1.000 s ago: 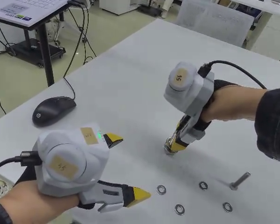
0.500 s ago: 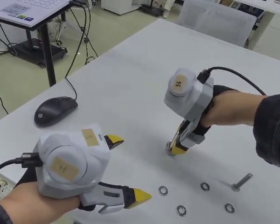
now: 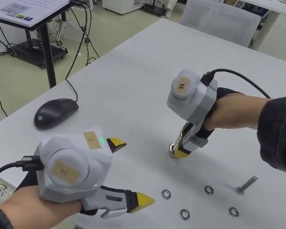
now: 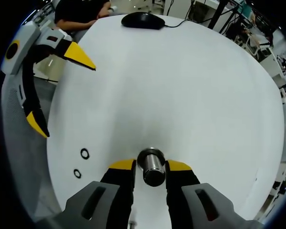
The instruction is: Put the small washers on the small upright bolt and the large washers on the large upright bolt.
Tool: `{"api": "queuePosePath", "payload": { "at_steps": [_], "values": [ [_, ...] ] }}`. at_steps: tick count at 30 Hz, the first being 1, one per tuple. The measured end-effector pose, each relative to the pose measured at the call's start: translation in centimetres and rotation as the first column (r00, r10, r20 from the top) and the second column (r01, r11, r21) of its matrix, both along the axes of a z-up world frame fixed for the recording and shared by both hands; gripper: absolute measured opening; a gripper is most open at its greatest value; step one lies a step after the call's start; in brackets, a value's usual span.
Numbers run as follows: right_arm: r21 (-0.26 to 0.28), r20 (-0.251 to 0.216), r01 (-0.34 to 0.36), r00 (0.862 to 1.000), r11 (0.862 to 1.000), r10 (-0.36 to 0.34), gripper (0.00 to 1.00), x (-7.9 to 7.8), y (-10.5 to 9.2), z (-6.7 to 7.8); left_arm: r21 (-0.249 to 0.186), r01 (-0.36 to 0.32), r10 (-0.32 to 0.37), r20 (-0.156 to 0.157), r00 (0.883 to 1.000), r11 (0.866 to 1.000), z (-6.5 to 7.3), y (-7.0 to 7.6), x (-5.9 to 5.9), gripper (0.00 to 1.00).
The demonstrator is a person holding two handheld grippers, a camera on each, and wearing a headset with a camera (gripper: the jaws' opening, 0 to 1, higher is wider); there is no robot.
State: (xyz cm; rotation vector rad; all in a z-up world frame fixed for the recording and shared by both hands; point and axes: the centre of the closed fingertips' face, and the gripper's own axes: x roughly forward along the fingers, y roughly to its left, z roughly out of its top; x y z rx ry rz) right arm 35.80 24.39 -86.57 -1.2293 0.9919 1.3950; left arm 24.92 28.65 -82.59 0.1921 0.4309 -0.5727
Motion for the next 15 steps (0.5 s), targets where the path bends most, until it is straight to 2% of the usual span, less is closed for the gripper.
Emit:
{"api": "queuePosePath", "payload": {
  "at_steps": [6, 15],
  "values": [
    [-0.009, 0.01, -0.009, 1.0, 1.0, 0.009, 0.3, 0.1, -0.3, 0.0, 0.001, 0.0, 0.0, 0.001, 1.0, 1.0, 0.0, 0.0, 0.0, 0.73],
    [0.011, 0.029, 0.013, 0.999, 1.0, -0.014, 0.32, 0.7, -1.0, 1.5, 0.011, 0.017, -0.018, 0.007, 1.0, 1.0, 0.4, -0.4, 0.2, 0.73]
  ]
}}
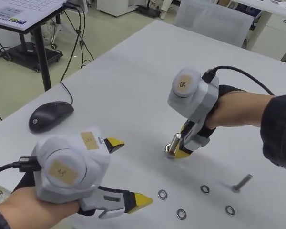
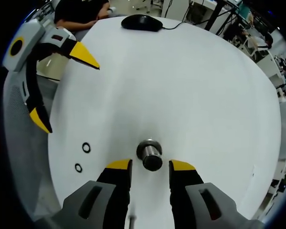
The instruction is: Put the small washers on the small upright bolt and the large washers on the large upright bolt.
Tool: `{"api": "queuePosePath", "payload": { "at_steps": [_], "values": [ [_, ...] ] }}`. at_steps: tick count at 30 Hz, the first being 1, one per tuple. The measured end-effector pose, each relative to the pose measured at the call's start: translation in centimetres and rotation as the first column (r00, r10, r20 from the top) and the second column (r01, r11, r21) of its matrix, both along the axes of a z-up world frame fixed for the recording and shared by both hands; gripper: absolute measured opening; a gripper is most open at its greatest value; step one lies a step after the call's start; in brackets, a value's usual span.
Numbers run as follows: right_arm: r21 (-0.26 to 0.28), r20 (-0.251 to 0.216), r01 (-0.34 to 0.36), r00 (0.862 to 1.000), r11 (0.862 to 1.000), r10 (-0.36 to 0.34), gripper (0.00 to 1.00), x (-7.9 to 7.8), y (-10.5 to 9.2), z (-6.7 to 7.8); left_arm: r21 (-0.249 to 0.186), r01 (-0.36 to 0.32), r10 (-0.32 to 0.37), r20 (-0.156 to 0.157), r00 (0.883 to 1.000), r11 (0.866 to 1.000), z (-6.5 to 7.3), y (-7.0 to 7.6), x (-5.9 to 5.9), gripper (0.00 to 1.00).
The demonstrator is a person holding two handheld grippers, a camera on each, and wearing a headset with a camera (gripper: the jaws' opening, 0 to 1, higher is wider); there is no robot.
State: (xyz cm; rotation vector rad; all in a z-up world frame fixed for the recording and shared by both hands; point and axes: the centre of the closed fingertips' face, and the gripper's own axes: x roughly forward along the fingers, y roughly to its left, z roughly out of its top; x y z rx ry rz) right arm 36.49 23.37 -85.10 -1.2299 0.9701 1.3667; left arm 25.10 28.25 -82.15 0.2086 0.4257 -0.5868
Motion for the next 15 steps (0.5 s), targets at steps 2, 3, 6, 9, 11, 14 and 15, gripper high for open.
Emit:
{"api": "queuePosePath", "payload": {
  "at_steps": [2, 3, 6, 9, 11, 14, 15],
  "values": [
    [0.006, 0.007, 0.003, 1.0, 1.0, -0.003, 0.32, 0.0, -0.2, 0.3, 0.003, 0.005, -0.005, 0.003, 1.0, 1.0, 0.2, -0.1, 0.1, 0.73],
    [0.008, 0.008, 0.006, 1.0, 1.0, -0.007, 0.32, 0.0, -0.4, 0.5, 0.005, 0.008, -0.008, 0.004, 1.0, 1.0, 0.2, -0.2, 0.1, 0.73],
    [0.024, 0.018, 0.011, 1.0, 1.0, -0.011, 0.32, -0.1, -0.7, 1.2, 0.009, 0.016, -0.016, 0.009, 1.0, 1.0, 0.5, -0.2, 0.1, 0.73],
    [0.029, 0.028, 0.016, 0.999, 0.999, -0.017, 0.32, -0.2, -1.2, 1.8, 0.015, 0.024, -0.024, 0.011, 1.0, 1.0, 0.7, -0.3, 0.2, 0.73],
    [0.038, 0.032, 0.022, 0.999, 0.999, -0.023, 0.32, -0.4, -1.6, 2.3, 0.018, 0.031, -0.031, 0.013, 0.999, 0.999, 0.9, -0.4, 0.2, 0.73],
    [0.05, 0.027, 0.035, 0.999, 0.998, -0.036, 0.31, -0.8, -2.1, 2.7, 0.023, 0.043, -0.044, 0.016, 0.999, 0.999, 1.1, -0.7, 0.2, 0.73],
    [0.052, 0.028, 0.037, 0.999, 0.998, -0.039, 0.31, -0.8, -2.3, 2.8, 0.024, 0.049, -0.05, 0.016, 0.999, 0.998, 1.2, -0.8, 0.2, 0.73]
  ]
}}
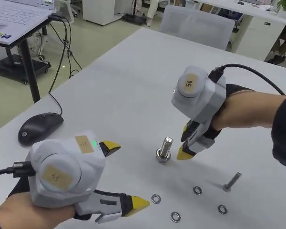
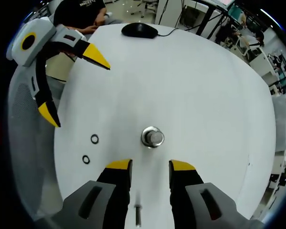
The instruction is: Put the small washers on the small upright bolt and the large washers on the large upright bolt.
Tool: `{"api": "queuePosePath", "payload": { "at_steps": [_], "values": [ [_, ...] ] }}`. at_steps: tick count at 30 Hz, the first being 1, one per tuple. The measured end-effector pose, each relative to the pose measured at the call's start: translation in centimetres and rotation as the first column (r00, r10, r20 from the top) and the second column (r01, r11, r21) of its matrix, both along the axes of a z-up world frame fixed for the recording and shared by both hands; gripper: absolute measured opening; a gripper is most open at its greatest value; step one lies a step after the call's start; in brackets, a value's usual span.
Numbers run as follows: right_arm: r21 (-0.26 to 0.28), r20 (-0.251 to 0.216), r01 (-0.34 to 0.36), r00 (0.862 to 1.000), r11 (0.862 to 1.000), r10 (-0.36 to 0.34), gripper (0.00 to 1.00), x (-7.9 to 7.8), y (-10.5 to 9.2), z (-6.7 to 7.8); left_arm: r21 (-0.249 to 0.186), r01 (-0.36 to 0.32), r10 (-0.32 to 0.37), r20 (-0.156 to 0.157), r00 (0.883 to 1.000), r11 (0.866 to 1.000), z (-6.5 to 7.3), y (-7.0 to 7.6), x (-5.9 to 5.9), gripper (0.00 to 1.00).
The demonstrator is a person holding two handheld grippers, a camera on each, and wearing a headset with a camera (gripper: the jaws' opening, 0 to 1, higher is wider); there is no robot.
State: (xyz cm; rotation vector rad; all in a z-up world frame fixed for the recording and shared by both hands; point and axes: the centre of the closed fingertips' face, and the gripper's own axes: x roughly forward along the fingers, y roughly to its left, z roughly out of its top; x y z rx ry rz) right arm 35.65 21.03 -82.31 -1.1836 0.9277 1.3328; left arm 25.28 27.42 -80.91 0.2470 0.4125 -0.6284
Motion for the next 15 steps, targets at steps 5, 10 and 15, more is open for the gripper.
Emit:
{"api": "queuePosePath", "payload": {
  "at_steps": [5, 10, 15],
  "values": [
    [-0.001, 0.003, 0.018, 1.0, 1.0, -0.018, 0.31, -0.5, -1.6, 0.3, 0.006, 0.022, -0.022, 0.004, 1.0, 1.0, 0.4, -0.5, 0.0, 0.73],
    [0.0, -0.004, 0.046, 0.999, 0.999, -0.046, 0.31, -1.4, -3.5, 0.3, 0.012, 0.048, -0.048, 0.001, 0.999, 0.999, 0.5, -1.0, -0.2, 0.74],
    [-0.011, -0.008, 0.067, 0.998, 0.998, -0.067, 0.31, -2.2, -5.2, 0.1, 0.006, 0.053, -0.053, 0.0, 0.999, 0.999, 0.9, -1.1, -0.4, 0.74]
  ]
}}
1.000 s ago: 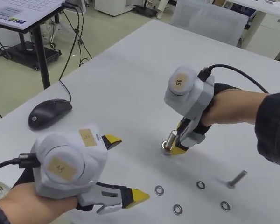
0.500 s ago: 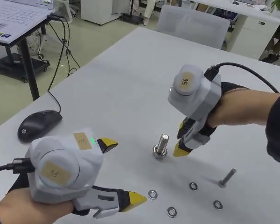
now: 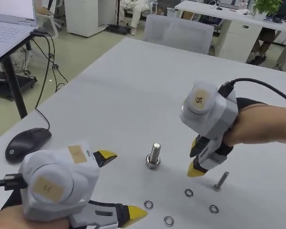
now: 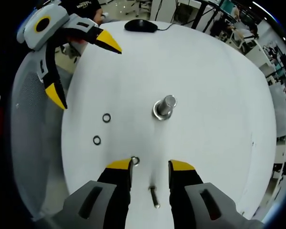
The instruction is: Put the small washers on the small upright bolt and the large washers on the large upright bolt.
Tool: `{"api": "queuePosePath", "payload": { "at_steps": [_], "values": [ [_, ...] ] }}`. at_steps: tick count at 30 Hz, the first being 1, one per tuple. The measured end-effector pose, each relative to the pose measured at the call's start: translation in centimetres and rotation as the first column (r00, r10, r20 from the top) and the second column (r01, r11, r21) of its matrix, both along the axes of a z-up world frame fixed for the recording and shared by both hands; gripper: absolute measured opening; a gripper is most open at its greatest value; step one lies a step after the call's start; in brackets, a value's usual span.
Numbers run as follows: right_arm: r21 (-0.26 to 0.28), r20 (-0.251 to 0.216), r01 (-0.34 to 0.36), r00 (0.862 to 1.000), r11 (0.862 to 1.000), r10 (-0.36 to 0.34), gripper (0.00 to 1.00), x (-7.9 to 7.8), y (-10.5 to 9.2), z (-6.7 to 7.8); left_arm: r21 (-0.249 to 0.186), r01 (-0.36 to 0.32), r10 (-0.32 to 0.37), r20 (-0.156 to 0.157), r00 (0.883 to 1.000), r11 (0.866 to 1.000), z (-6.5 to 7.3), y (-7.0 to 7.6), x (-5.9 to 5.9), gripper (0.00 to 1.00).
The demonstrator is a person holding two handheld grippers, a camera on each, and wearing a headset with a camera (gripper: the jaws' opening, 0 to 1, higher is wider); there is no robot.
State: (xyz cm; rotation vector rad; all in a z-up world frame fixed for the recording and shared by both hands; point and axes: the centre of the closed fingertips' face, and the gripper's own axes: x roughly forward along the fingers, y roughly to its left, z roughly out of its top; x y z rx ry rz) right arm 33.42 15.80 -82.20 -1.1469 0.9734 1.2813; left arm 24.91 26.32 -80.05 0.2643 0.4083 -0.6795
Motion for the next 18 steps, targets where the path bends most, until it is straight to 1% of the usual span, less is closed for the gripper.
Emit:
{"api": "queuePosePath", "payload": {
  "at_steps": [5, 10, 18],
  "values": [
    [-0.001, -0.013, 0.024, 1.0, 1.0, -0.024, 0.31, -1.1, -1.3, -0.3, -0.003, 0.005, -0.005, 0.0, 1.0, 1.0, 0.1, 0.0, -0.2, 0.74],
    [-0.011, -0.033, 0.044, 0.998, 0.999, -0.044, 0.3, -2.4, -2.6, -0.9, -0.003, 0.019, -0.019, -0.001, 1.0, 1.0, 0.5, -0.2, -0.5, 0.74],
    [-0.016, -0.048, 0.077, 0.996, 0.997, -0.077, 0.3, -3.4, -4.3, -1.3, -0.003, 0.038, -0.038, -0.005, 0.999, 0.999, 0.7, -0.7, -0.7, 0.74]
  ]
}}
